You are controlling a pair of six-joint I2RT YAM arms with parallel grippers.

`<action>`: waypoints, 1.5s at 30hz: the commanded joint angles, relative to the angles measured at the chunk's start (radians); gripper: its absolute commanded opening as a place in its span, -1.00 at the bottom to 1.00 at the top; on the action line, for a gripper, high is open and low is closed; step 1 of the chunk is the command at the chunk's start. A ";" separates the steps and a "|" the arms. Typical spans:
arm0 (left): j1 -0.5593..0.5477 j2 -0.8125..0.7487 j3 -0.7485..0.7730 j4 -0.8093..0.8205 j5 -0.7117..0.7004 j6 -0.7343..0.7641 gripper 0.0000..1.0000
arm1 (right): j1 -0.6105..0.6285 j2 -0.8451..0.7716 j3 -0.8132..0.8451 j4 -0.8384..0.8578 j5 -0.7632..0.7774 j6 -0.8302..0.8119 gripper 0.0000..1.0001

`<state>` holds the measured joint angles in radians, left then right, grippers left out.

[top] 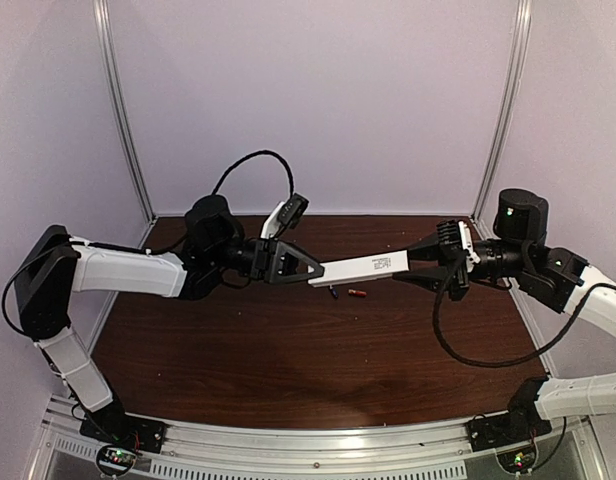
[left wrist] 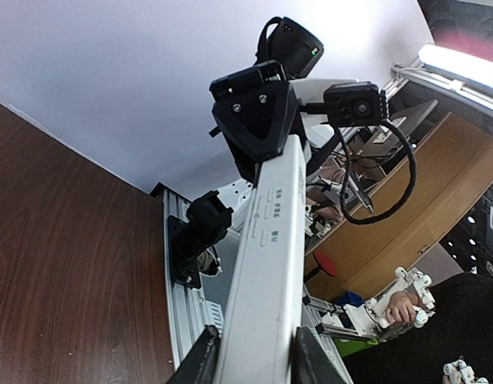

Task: Load the batteries into the remote control
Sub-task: Remove the battery cover from the remote control.

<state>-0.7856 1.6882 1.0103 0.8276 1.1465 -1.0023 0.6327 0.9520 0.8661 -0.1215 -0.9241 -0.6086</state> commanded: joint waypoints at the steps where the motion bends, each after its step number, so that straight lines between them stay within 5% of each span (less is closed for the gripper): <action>1: -0.001 0.013 0.038 0.020 0.039 0.003 -0.59 | -0.006 -0.002 0.014 -0.033 0.032 -0.041 -1.00; 7: -0.001 0.030 0.064 -0.031 0.034 0.021 -1.00 | -0.004 0.004 0.016 -0.071 0.049 -0.079 -1.00; 22: -0.017 0.074 0.184 -0.327 -0.075 0.127 -1.00 | 0.026 0.094 0.036 -0.078 0.100 -0.115 -1.00; 45: 0.016 0.022 0.136 -0.311 -0.008 0.156 -0.90 | -0.055 0.060 0.004 0.068 0.066 0.031 -1.00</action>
<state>-0.7422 1.7294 1.1591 0.4969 1.2194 -0.8738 0.5922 1.0084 0.8806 -0.1501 -0.9043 -0.6685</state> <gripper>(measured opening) 0.249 0.288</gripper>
